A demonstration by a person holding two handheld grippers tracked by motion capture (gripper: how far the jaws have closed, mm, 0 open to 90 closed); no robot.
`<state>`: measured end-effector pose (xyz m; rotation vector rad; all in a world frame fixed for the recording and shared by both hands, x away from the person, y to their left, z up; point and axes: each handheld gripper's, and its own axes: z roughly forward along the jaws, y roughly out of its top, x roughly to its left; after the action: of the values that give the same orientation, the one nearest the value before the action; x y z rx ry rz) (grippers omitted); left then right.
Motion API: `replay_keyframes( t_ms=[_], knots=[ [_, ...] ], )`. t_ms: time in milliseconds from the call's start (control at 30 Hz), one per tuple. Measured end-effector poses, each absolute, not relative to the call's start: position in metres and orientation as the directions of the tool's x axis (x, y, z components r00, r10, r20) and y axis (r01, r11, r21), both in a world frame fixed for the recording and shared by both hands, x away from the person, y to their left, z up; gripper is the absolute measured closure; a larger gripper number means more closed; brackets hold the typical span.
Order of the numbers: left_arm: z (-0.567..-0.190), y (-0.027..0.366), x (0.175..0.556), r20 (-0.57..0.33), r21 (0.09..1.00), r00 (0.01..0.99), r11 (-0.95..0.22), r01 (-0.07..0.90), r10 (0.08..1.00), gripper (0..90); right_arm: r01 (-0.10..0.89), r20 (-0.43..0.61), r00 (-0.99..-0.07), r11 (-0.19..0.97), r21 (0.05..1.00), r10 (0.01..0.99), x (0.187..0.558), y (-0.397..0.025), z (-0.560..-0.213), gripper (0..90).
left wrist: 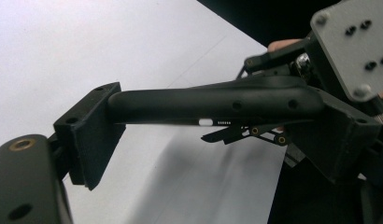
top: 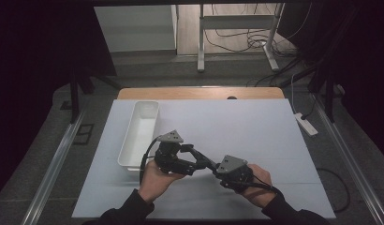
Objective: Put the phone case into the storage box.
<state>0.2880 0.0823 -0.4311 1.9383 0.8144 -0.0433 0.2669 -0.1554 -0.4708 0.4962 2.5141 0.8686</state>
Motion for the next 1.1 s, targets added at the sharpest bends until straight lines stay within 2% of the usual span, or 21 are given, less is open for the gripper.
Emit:
replay_keyframes(
  t_ms=[300,400,600,767,1100],
  knots=[
    [-0.433,0.084,0.289,-0.381,0.784,0.76,-0.252,0.567,0.527,12.3,0.16,-0.307,-0.846,0.758,0.633,0.435,0.264,-0.153,-0.469,82.6],
    [-0.436,0.087,0.293,-0.424,0.768,0.74,-0.225,0.599,0.522,11.3,0.15,-0.333,-0.833,0.76,0.633,0.442,0.261,-0.152,-0.467,83.8],
    [-0.438,0.091,0.295,-0.402,0.774,0.745,-0.236,0.587,0.533,7.4,0.186,-0.308,-0.828,0.748,0.637,0.468,0.264,-0.156,-0.466,84.5],
    [-0.437,0.092,0.293,-0.353,0.784,0.763,-0.273,0.557,0.542,2.7,0.219,-0.252,-0.841,0.728,0.65,0.479,0.269,-0.162,-0.465,84.5],
    [-0.442,0.104,0.291,-0.287,0.811,0.786,-0.297,0.504,0.548,0.1,0.299,-0.091,-0.866,0.656,0.693,0.491,0.276,-0.175,-0.46,84.4]
  ],
)
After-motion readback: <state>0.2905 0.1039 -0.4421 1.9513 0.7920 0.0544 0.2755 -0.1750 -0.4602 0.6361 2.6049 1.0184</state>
